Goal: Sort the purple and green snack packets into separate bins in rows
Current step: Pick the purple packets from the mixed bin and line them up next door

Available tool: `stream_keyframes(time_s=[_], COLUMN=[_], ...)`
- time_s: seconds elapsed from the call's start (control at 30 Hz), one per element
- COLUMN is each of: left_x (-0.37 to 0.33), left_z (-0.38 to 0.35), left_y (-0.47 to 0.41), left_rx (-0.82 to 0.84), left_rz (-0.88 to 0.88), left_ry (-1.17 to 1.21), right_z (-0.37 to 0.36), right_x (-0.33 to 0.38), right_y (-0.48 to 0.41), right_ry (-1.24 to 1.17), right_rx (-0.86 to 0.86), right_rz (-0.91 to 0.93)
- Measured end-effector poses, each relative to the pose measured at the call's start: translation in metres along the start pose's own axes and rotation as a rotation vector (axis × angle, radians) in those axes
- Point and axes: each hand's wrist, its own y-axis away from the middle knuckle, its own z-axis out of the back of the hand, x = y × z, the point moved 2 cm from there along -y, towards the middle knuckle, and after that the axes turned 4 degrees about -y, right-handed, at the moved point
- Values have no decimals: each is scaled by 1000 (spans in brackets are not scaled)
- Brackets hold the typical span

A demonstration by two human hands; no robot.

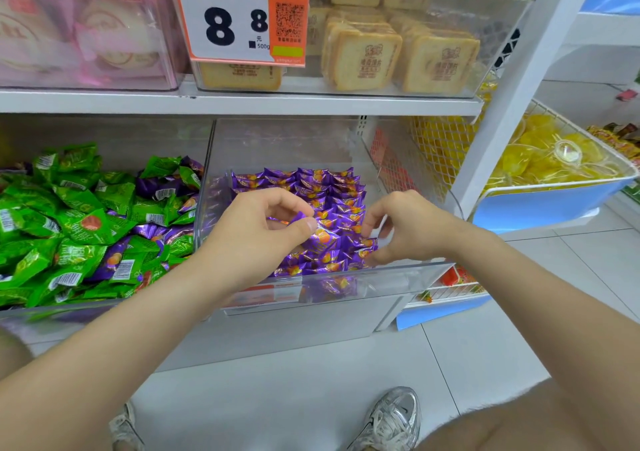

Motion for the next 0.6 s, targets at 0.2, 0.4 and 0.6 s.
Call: stream_keyframes(time_s=[0.2,0.4,0.6], left_x=[-7,-9,1], left_z=[-6,-14,-19], left_y=[2,2,1], left_rx=[0,14,64], left_rz=[8,-49,-220], left_ry=[104,126,-452], right_z=[21,26,28], right_x=[44,61,27], right_y=[20,33,30], right_ry=[-631,-668,-135], right_rx=[-134,-37,-50], right_rz=[99,139,20])
